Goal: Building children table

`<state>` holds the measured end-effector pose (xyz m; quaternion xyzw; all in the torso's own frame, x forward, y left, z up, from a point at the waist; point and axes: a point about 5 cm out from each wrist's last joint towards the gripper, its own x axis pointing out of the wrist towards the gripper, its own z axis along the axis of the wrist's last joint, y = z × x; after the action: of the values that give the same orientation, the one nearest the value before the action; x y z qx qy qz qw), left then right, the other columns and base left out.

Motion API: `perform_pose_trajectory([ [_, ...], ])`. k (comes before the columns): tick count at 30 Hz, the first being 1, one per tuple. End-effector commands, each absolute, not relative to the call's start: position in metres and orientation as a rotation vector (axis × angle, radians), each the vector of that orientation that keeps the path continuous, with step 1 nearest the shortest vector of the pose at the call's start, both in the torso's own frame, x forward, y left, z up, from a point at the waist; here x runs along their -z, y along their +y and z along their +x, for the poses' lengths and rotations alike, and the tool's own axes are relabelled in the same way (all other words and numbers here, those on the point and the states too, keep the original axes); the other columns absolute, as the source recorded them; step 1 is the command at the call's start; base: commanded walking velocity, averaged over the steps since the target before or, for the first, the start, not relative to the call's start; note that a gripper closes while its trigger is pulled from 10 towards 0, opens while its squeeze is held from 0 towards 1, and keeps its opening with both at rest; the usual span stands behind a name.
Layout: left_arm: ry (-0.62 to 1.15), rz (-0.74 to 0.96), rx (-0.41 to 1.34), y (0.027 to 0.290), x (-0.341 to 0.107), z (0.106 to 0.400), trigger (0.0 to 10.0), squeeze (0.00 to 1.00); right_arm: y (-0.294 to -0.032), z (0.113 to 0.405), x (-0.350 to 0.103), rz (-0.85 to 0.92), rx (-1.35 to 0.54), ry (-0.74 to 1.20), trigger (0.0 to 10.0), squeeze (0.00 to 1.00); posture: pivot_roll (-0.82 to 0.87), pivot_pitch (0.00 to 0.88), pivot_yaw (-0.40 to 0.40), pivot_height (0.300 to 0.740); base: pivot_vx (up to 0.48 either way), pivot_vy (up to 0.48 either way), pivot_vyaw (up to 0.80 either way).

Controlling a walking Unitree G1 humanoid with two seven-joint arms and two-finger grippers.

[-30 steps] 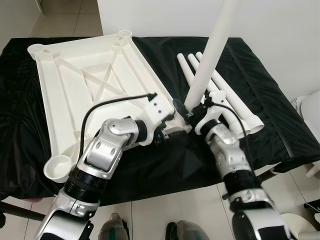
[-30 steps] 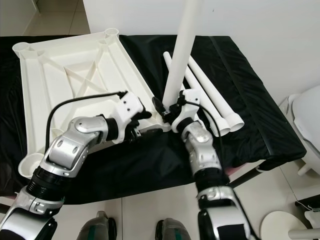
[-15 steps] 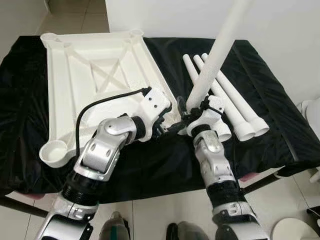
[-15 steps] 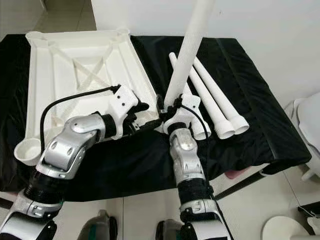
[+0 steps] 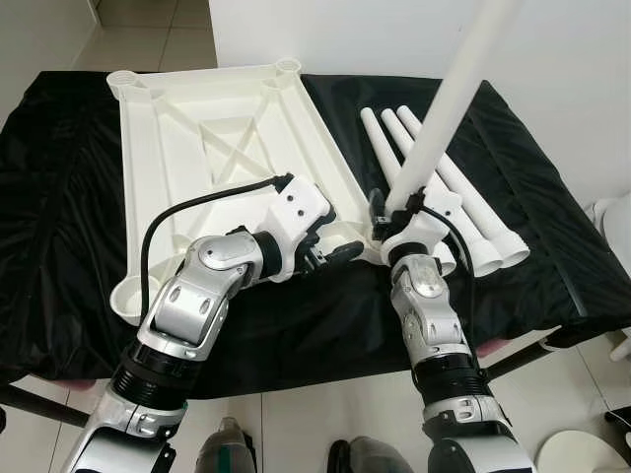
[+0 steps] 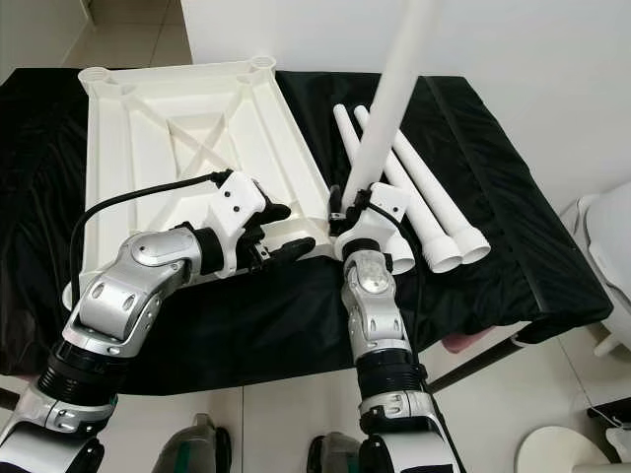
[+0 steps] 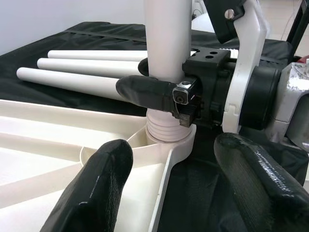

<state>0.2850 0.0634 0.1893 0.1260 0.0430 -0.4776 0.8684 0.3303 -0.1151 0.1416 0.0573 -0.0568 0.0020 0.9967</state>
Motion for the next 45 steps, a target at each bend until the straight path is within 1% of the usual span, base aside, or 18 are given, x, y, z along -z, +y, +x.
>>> perform_pose_trajectory([
  [1, 0.083, 0.268, 1.038, 0.061, -0.19, 0.282, 10.0, 0.0, -0.11, 0.334, -0.149, 0.165, -0.066, -0.121, 10.0, 0.0, -0.03, 0.0, -0.044, 0.74, 0.0, 0.0, 0.0],
  [2, 0.084, 0.267, 1.038, 0.061, -0.19, 0.282, 10.0, 0.0, -0.109, 0.334, -0.15, 0.164, -0.127, -0.122, 10.0, 1.0, -0.03, 0.0, -0.044, 0.74, 0.0, 0.0, 0.0],
  [3, 0.085, 0.266, 1.038, 0.061, -0.189, 0.282, 10.0, 0.0, -0.112, 0.335, -0.153, 0.156, -0.198, -0.126, 10.0, 1.0, -0.04, 0.0, -0.043, 0.74, 0.0, 0.0, 0.0],
  [4, 0.085, 0.266, 1.038, 0.061, -0.189, 0.282, 10.0, 0.0, -0.112, 0.335, -0.153, 0.156, -0.198, -0.126, 10.0, 1.0, -0.04, 0.0, -0.043, 0.74, 0.0, 0.0, 0.0],
  [5, 0.087, 0.267, 1.039, 0.061, -0.189, 0.281, 10.0, 0.0, -0.116, 0.335, -0.156, 0.138, -0.254, -0.138, 10.0, 1.0, -0.04, 0.0, -0.043, 0.74, 0.0, 0.0, 0.0],
  [10, 0.088, 0.266, 1.043, 0.06, -0.189, 0.281, 10.0, 0.0, -0.125, 0.337, -0.159, 0.094, -0.329, -0.131, 10.0, 1.0, -0.04, 0.0, -0.043, 0.74, 0.0, 0.0, 0.0],
  [11, 0.088, 0.265, 1.045, 0.059, -0.189, 0.281, 10.0, 0.0, -0.132, 0.338, -0.159, 0.064, -0.379, -0.114, 10.0, 0.0, -0.04, 0.0, -0.042, 0.74, 0.0, 0.0, 0.0],
  [16, 0.087, 0.264, 1.049, 0.059, -0.189, 0.281, 10.0, 0.0, -0.15, 0.34, -0.158, -0.011, -0.491, -0.06, 10.0, 0.0, -0.05, 0.0, -0.04, 0.74, 0.0, 0.0, 0.0],
  [18, 0.086, 0.264, 1.052, 0.059, -0.189, 0.281, 10.0, 0.0, -0.162, 0.34, -0.154, -0.057, -0.605, -0.007, 10.0, 0.0, -0.05, 0.0, -0.04, 0.74, 0.0, 0.0, 0.0],
  [30, 0.077, 0.263, 1.066, 0.056, -0.191, 0.28, 10.0, 0.0, -0.16, 0.345, -0.149, -0.114, -0.743, 0.022, 10.0, 0.0, -0.05, 0.0, -0.041, 0.74, 0.0, 0.0, 0.0],
  [35, 0.077, 0.267, 1.074, 0.055, -0.191, 0.279, 10.0, 0.0, -0.158, 0.351, -0.152, -0.123, -0.754, 0.017, 10.0, 0.0, -0.04, 0.0, -0.043, 0.74, 0.0, 0.0, 0.0],
  [36, 0.076, 0.267, 1.078, 0.055, -0.191, 0.278, 10.0, 0.0, -0.159, 0.354, -0.153, -0.12, -0.749, 0.018, 8.6, 0.0, -0.04, 0.0, -0.044, 0.74, 0.0, 0.0, 0.0],
  [37, 0.076, 0.267, 1.08, 0.054, -0.191, 0.278, 10.0, 0.0, -0.159, 0.356, -0.153, -0.117, -0.745, 0.018, 8.6, 0.0, -0.04, 0.0, -0.044, 0.74, 0.0, 0.0, 0.0],
  [38, 0.075, 0.267, 1.081, 0.054, -0.191, 0.278, 10.0, 0.0, -0.16, 0.358, -0.153, -0.114, -0.734, 0.023, 4.5, 0.0, -0.04, 0.0, -0.047, 0.74, 0.0, 0.0, 0.0],
  [39, 0.075, 0.267, 1.081, 0.054, -0.191, 0.278, 10.0, 0.0, -0.16, 0.359, -0.153, -0.11, -0.726, 0.024, 3.4, 0.0, -0.04, 0.0, -0.047, 0.74, 0.0, 0.0, 0.0],
  [40, 0.075, 0.267, 1.081, 0.054, -0.191, 0.278, 10.0, 0.0, -0.16, 0.359, -0.153, -0.11, -0.726, 0.024, 3.4, 0.0, -0.04, 0.0, -0.047, 0.74, 0.0, 0.0, 0.0],
  [41, 0.074, 0.267, 1.079, 0.054, -0.192, 0.278, 10.0, 0.0, -0.16, 0.359, -0.153, -0.114, -0.722, 0.023, 0.0, 0.0, -0.03, 0.0, -0.05, 0.74, 0.0, 0.0, 0.0],
  [45, 0.074, 0.266, 1.074, 0.055, -0.192, 0.277, 10.0, 0.0, -0.161, 0.359, -0.152, -0.104, -0.708, 0.024, 0.0, 0.0, -0.03, 0.0, -0.057, 0.74, 0.0, 0.0, 0.0],
])
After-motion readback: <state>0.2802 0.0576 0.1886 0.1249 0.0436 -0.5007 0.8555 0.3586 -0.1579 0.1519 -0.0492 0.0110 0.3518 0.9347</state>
